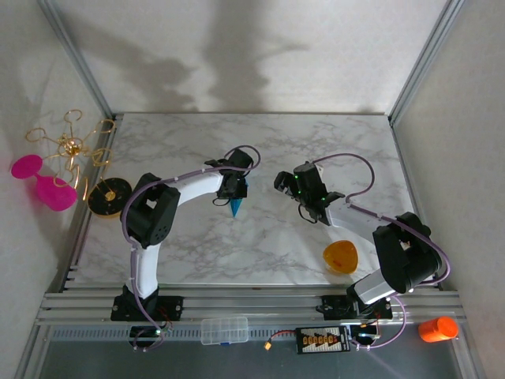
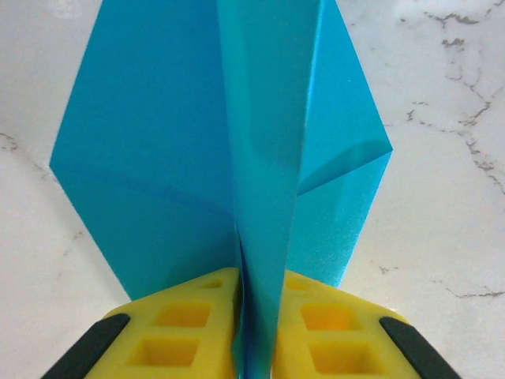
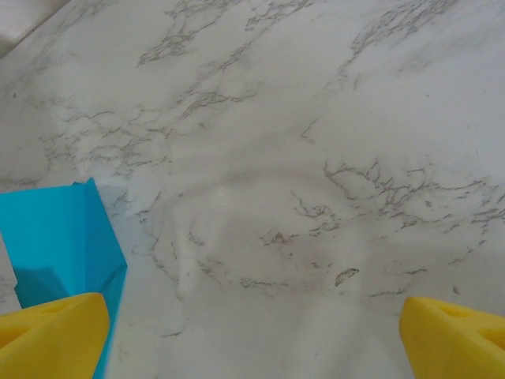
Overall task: Fold a paper plane with a square sheet of paper (pick it up from the middle)
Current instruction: Move the paper plane to the top-center of the table.
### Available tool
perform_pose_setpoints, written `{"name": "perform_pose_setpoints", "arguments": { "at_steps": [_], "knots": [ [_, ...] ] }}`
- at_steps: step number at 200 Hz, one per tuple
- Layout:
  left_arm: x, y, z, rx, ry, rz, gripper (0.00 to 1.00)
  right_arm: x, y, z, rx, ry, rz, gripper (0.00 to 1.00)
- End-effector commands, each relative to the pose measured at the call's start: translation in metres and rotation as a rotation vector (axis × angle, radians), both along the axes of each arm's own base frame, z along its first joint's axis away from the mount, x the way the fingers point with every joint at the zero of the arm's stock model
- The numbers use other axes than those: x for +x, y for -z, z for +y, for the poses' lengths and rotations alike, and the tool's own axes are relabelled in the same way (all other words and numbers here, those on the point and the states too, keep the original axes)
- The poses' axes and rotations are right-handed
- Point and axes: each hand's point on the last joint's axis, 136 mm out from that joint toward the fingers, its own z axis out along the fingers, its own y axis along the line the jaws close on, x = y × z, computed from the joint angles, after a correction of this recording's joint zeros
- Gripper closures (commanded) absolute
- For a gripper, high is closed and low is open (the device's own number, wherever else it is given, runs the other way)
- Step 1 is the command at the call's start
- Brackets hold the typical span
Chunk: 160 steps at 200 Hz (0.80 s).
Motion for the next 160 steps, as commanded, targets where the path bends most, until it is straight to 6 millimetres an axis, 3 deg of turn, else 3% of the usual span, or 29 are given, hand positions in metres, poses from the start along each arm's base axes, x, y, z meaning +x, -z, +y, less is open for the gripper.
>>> {"name": "perform_pose_setpoints", "arguments": {
  "at_steps": [1, 46, 108, 160],
  "knots": [
    [0.000, 0.003, 0.006, 0.033, 0.000, 0.016, 0.83, 0.001, -0.004, 0.002, 0.041, 0.001, -0.013, 0.05],
    [0.000, 0.007, 0.007, 0.039, -0.004, 0.022, 0.80, 0.000, 0.001, 0.005, 0.044, -0.008, 0.010, 0.05],
    [0.004, -0.021, 0.000, -0.029, -0.015, -0.027, 0.73, 0.000, 0.005, 0.009, 0.054, -0.020, 0.026, 0.05],
    [0.002, -0.016, 0.006, -0.006, -0.026, -0.015, 0.72, 0.000, 0.010, 0.014, 0.071, -0.035, 0.041, 0.06]
  ]
}}
